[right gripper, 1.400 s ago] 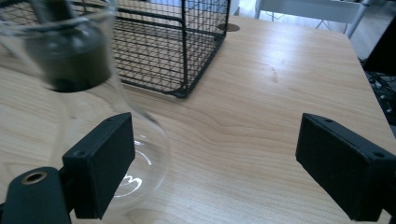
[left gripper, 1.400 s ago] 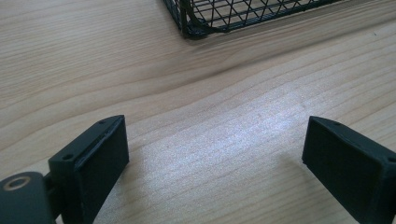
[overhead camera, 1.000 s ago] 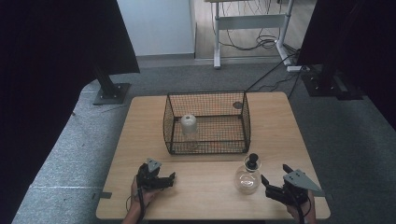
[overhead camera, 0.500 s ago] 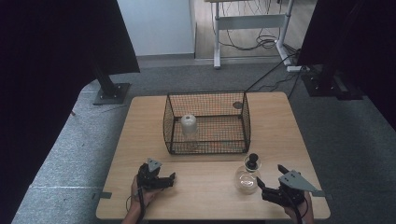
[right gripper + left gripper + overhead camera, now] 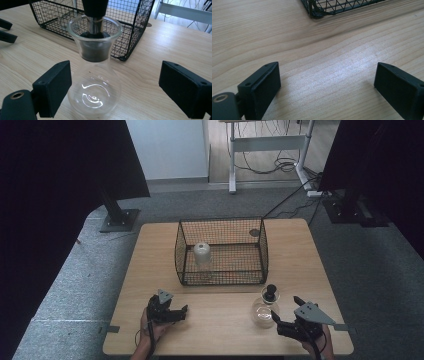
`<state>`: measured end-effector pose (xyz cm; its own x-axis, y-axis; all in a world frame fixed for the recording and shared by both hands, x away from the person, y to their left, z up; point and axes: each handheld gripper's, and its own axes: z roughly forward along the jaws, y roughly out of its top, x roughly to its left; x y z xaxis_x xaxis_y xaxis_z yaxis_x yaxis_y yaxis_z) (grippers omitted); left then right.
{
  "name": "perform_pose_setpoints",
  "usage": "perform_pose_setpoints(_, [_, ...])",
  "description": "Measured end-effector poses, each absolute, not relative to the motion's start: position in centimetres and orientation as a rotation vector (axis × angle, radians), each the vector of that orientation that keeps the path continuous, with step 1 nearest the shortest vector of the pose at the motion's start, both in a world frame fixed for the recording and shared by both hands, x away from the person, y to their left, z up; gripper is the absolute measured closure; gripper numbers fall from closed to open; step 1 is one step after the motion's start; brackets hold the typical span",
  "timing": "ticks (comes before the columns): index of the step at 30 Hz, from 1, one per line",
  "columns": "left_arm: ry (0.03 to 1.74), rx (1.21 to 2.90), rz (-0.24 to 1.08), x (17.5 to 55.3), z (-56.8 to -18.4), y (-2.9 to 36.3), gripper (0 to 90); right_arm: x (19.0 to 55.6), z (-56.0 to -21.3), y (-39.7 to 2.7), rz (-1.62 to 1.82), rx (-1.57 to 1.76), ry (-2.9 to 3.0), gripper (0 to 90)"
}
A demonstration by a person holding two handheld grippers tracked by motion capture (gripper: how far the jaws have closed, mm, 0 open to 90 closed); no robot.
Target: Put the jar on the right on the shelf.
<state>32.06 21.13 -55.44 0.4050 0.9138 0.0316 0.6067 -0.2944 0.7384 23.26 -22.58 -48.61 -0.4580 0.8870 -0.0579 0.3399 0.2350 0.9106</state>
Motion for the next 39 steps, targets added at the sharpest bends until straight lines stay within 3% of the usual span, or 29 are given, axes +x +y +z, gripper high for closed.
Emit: perform_pose_setpoints(39, [1.290, 2.030, 0.594, 32.2, -55.5, 21.0, 6.4, 25.7, -48.8, -19.8, 1.189, 1.092, 1.965, 10.4])
